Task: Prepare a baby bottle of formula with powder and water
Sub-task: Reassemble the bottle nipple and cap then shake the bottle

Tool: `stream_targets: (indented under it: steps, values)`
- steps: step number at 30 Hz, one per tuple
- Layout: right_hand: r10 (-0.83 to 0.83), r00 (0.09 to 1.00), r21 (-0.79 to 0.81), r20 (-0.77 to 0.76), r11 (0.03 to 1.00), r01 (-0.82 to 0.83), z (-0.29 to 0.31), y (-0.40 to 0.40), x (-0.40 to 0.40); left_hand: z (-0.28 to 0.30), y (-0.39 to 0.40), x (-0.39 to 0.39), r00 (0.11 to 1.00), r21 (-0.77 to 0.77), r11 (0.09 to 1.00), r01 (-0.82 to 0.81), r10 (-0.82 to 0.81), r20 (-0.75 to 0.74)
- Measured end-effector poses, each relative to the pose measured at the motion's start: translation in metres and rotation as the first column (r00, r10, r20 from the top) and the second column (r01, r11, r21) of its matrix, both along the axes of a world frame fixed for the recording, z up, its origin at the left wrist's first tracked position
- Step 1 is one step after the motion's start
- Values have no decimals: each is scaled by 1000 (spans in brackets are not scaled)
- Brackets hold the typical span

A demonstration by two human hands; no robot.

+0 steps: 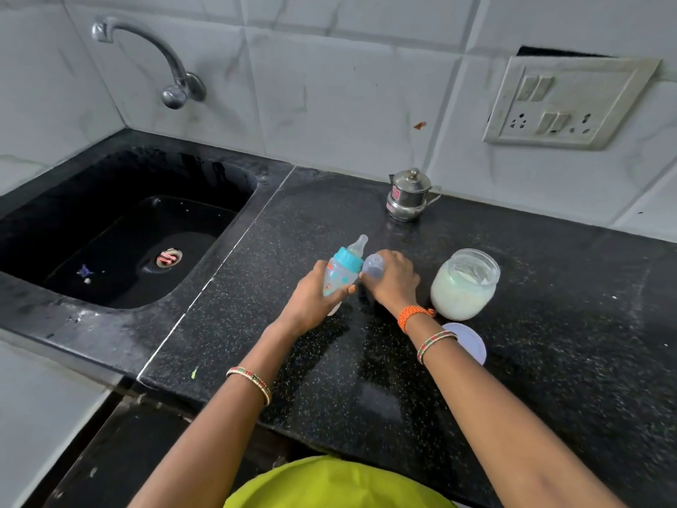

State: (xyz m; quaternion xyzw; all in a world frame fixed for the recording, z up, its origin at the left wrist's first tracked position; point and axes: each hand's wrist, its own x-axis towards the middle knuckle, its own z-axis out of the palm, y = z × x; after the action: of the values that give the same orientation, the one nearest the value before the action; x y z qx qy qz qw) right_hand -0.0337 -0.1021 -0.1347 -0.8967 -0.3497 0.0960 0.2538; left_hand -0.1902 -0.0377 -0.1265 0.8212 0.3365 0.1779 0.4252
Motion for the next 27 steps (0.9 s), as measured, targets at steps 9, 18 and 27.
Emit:
stream_targets:
  steps: [9, 18, 27]
  values:
    - [272, 862, 579, -427, 815, 30, 62, 7, 4, 5, 4, -3, 998, -81, 997, 7, -2, 65]
    - [424, 815, 665, -395, 744, -64, 96, -3, -10, 55, -11, 5, 977, -180, 977, 116, -79, 199]
    - [604, 657, 830, -451, 554, 61, 137, -17, -27, 103, -40, 5, 890, -448, 849, 279, -54, 452]
